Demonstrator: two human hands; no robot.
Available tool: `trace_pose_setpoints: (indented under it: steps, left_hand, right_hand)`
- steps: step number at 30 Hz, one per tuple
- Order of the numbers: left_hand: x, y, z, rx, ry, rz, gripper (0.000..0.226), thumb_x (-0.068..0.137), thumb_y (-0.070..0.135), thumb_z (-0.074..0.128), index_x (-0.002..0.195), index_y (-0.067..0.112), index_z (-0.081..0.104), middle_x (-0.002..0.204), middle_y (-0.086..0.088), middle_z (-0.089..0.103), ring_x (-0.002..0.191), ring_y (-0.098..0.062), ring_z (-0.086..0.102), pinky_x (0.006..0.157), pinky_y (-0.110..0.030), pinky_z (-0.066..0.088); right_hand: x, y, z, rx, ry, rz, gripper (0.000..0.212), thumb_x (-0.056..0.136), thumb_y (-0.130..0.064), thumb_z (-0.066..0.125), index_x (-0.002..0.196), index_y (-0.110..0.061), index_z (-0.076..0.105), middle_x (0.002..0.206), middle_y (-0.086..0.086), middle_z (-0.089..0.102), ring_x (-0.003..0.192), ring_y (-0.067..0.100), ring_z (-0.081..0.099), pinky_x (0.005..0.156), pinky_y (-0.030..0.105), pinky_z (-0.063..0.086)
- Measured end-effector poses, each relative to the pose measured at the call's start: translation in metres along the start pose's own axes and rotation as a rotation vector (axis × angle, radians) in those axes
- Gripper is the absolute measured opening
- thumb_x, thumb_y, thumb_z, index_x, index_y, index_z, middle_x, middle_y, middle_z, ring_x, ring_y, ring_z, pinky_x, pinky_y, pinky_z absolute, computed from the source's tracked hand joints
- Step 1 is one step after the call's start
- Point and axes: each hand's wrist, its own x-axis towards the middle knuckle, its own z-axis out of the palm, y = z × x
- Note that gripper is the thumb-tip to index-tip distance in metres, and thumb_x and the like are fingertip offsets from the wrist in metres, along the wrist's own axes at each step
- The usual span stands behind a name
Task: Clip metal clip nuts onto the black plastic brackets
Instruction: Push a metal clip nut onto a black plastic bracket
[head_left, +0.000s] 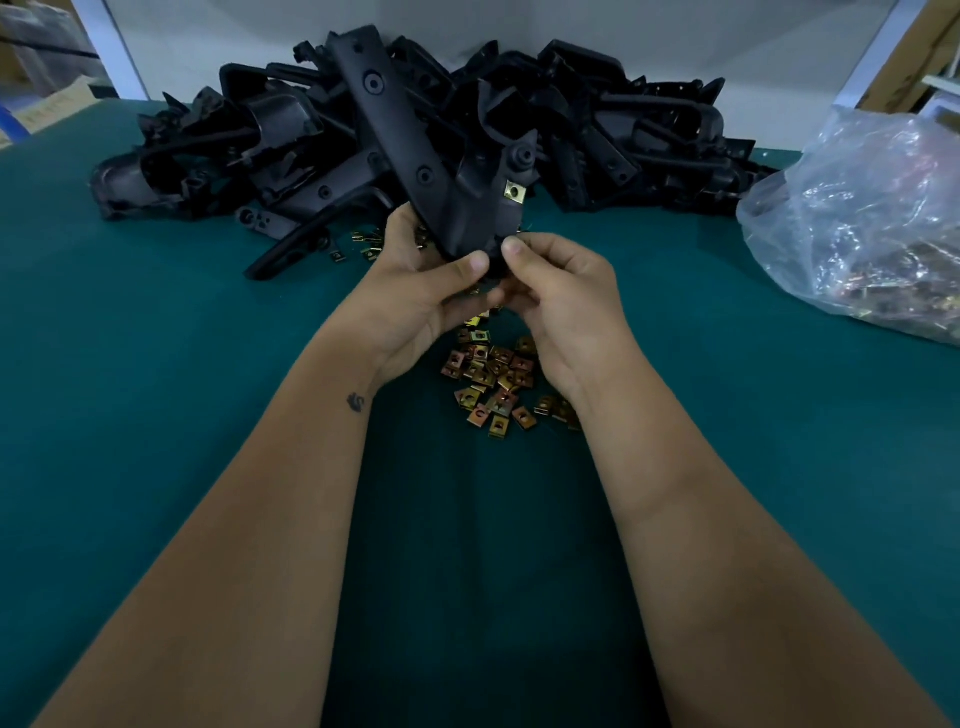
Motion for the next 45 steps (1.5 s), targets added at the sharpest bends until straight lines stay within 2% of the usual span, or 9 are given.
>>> trace_pose_setpoints:
  steps: [5, 12, 15, 20, 27, 32, 37, 41, 45]
  left_hand:
    - [0.0, 0.005, -0.001, -0.011, 0.068, -0.017, 0.046, 0.084, 0.009, 0.07, 0.126, 0.012, 0.052, 0.113, -0.004, 0.069, 0.09, -0.016, 0.071, 0.067, -0.024, 0.057]
    - [-0.002, 0.006, -0.004, -0.055, 0.078, -0.059, 0.036, 0.079, 0.035, 0.069, 0.113, 0.021, 0.066, 0.096, 0.003, 0.073, 0.081, -0.012, 0.07, 0.063, -0.024, 0.057]
    - [-0.001, 0.006, 0.0, -0.106, 0.222, -0.04, 0.018, 0.089, 0.033, 0.069, 0.093, 0.016, 0.064, 0.078, 0.004, 0.075, 0.073, -0.011, 0.072, 0.061, -0.027, 0.058]
    - [0.001, 0.008, 0.003, -0.08, 0.392, 0.083, 0.015, 0.096, 0.023, 0.065, 0.086, 0.016, 0.056, 0.06, 0.008, 0.071, 0.06, -0.009, 0.07, 0.055, -0.026, 0.056]
    - [0.003, 0.011, 0.0, -0.037, 0.411, 0.142, 0.019, 0.097, 0.023, 0.064, 0.08, 0.016, 0.06, 0.064, 0.005, 0.071, 0.061, -0.01, 0.069, 0.055, -0.025, 0.054]
    - [0.004, 0.007, 0.001, -0.039, 0.456, 0.066, 0.022, 0.095, 0.035, 0.065, 0.105, 0.015, 0.06, 0.076, 0.007, 0.075, 0.067, -0.008, 0.072, 0.056, -0.024, 0.055]
    - [0.005, 0.001, -0.001, 0.013, 0.178, -0.039, 0.009, 0.098, 0.023, 0.059, 0.103, 0.022, 0.067, 0.096, 0.004, 0.074, 0.083, -0.01, 0.068, 0.063, -0.025, 0.054]
    - [0.007, 0.0, -0.005, -0.014, 0.128, -0.025, 0.024, 0.098, 0.011, 0.057, 0.117, 0.023, 0.064, 0.108, 0.002, 0.072, 0.095, -0.014, 0.068, 0.073, -0.029, 0.056]
    - [0.008, -0.002, -0.007, -0.036, 0.126, 0.029, 0.028, 0.097, 0.008, 0.057, 0.109, 0.031, 0.066, 0.104, 0.008, 0.075, 0.096, -0.011, 0.071, 0.08, -0.031, 0.057]
  right_hand:
    - [0.0, -0.003, -0.004, 0.132, -0.037, 0.042, 0.013, 0.095, -0.008, 0.06, 0.085, -0.01, 0.068, 0.079, 0.004, 0.065, 0.062, 0.01, 0.058, 0.059, 0.022, 0.051]
    - [-0.002, -0.011, -0.005, -0.017, -0.229, 0.105, 0.01, 0.094, -0.008, 0.061, 0.085, -0.009, 0.065, 0.074, 0.003, 0.06, 0.059, 0.009, 0.052, 0.054, 0.02, 0.046]
    - [-0.006, -0.011, -0.005, -0.011, -0.394, 0.216, 0.015, 0.089, -0.004, 0.063, 0.075, -0.009, 0.062, 0.063, 0.0, 0.056, 0.053, 0.007, 0.049, 0.049, 0.016, 0.044]
    - [-0.01, -0.005, 0.011, 0.073, -0.35, 0.21, 0.023, 0.091, 0.0, 0.061, 0.07, -0.008, 0.059, 0.057, 0.0, 0.055, 0.049, 0.008, 0.047, 0.048, 0.017, 0.042]
    - [-0.009, -0.002, 0.021, 0.108, -0.295, 0.176, 0.026, 0.09, 0.0, 0.062, 0.067, -0.009, 0.055, 0.06, 0.001, 0.052, 0.05, 0.008, 0.045, 0.049, 0.018, 0.041]
    - [-0.006, -0.006, 0.015, 0.104, -0.216, 0.138, 0.015, 0.09, -0.004, 0.065, 0.076, -0.008, 0.065, 0.07, 0.002, 0.057, 0.053, 0.007, 0.046, 0.052, 0.019, 0.042]
    - [0.001, -0.004, 0.005, 0.098, -0.057, 0.114, 0.014, 0.096, -0.014, 0.061, 0.083, -0.01, 0.066, 0.076, 0.006, 0.055, 0.055, 0.008, 0.048, 0.053, 0.021, 0.043]
    - [0.002, -0.001, 0.002, -0.053, 0.035, 0.037, 0.02, 0.098, -0.025, 0.058, 0.085, -0.015, 0.068, 0.069, -0.004, 0.062, 0.057, 0.009, 0.052, 0.055, 0.023, 0.044]
    - [-0.002, 0.002, 0.004, -0.333, 0.028, -0.174, 0.015, 0.093, -0.03, 0.065, 0.08, -0.023, 0.068, 0.068, -0.018, 0.064, 0.064, -0.002, 0.056, 0.061, 0.014, 0.045]
